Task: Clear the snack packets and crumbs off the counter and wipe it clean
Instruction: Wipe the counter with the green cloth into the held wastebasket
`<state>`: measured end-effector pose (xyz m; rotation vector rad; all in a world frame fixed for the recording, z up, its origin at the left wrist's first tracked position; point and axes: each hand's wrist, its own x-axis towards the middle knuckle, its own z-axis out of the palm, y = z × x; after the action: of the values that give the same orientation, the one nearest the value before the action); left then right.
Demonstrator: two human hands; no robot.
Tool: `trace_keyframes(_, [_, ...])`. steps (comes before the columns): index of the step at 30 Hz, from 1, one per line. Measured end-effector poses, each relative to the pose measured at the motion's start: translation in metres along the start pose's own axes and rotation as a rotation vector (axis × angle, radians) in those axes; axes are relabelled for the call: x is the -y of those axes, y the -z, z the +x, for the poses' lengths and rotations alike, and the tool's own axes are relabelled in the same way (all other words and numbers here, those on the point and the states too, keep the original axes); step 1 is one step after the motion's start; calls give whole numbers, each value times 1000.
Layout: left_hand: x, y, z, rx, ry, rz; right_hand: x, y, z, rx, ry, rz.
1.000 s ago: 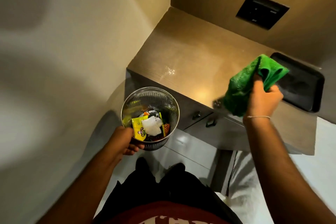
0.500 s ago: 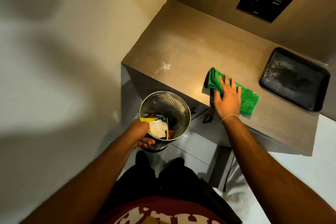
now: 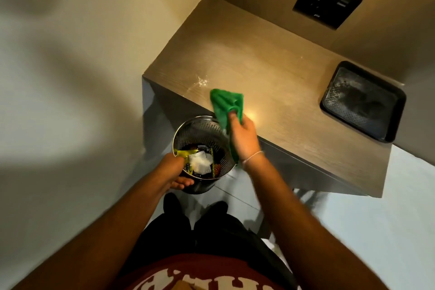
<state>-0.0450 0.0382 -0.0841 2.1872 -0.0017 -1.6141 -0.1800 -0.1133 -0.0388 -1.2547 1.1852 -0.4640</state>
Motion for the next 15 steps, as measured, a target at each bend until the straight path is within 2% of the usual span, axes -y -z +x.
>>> trace_keyframes(3, [0,1,-4,-19,-4,-10,32,48,24,-110,-122,385])
trace_keyframes(5, [-1,3,-5,-26,-3,-22,50,77,44,-216,-79,531])
trace_keyframes(8, [0,10,-5,-32,-2,-49,72,94,74,-342,78,331])
trace_keyframes(10, [1,18,-3,-43,-1,-97,78,75,90,-349,164,217])
trace_keyframes(13, [1,20,-4,-53,10,-121,59,34,111,-264,204,-49])
trace_keyframes(15, [1,28,1,-65,22,-158,42,-2,127,-151,210,-348])
